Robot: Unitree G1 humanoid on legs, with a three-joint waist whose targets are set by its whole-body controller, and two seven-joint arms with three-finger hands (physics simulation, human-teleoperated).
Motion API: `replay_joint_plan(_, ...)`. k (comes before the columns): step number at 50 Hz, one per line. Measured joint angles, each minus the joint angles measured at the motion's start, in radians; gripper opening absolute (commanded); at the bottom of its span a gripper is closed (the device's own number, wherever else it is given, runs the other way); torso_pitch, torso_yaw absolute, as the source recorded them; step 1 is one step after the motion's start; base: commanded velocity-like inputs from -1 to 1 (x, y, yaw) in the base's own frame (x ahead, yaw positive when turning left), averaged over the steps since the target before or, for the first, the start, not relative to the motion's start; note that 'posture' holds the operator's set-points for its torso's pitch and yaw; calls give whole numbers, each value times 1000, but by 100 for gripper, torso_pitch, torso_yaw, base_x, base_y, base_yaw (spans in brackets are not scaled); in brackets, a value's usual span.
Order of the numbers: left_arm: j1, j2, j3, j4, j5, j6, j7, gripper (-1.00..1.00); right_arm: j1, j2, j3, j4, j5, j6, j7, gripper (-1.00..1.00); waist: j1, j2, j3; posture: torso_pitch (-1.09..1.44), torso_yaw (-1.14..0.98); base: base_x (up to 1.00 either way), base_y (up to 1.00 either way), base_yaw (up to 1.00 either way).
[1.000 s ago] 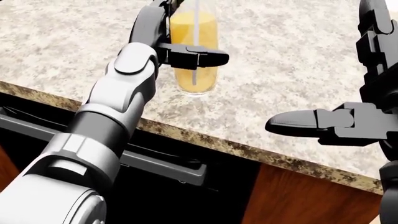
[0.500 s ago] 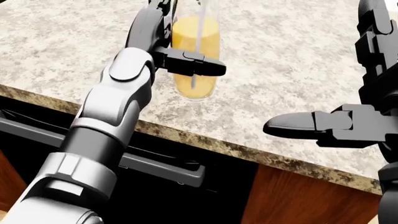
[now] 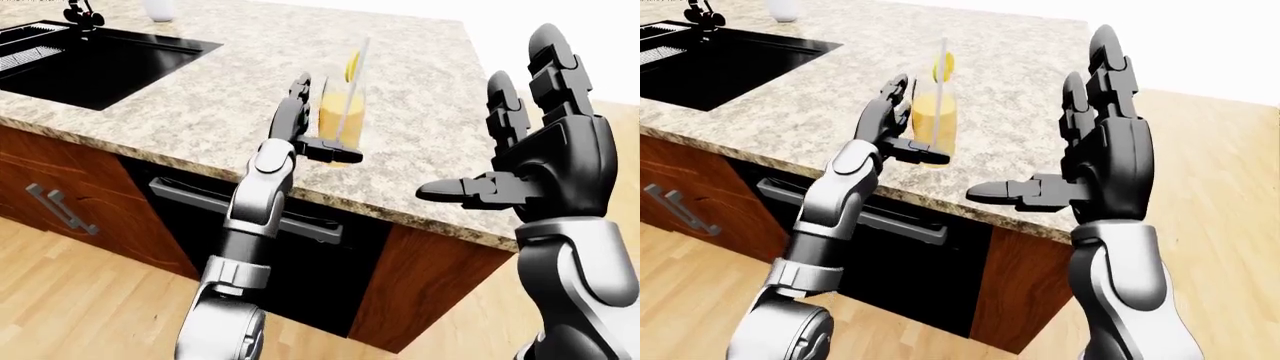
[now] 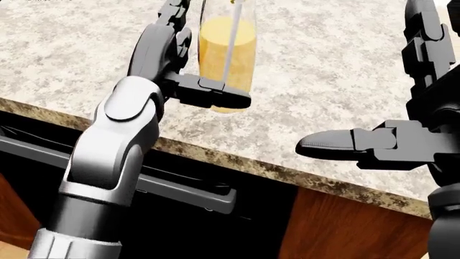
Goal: Move the drinks to the dining counter.
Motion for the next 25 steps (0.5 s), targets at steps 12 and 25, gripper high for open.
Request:
replay_joint_plan(12,105,5,-2,-230,7,116,-14,100,-12,-6,-14,-13,10,19,-5,100,1,3,2,0,0,0,0,0)
replay_joint_plan(25,215,37,16,-487,1,234,-30,100,-14,-45,-74,-17,54,29,-11,100,0,5,3,0,0,0,0,0)
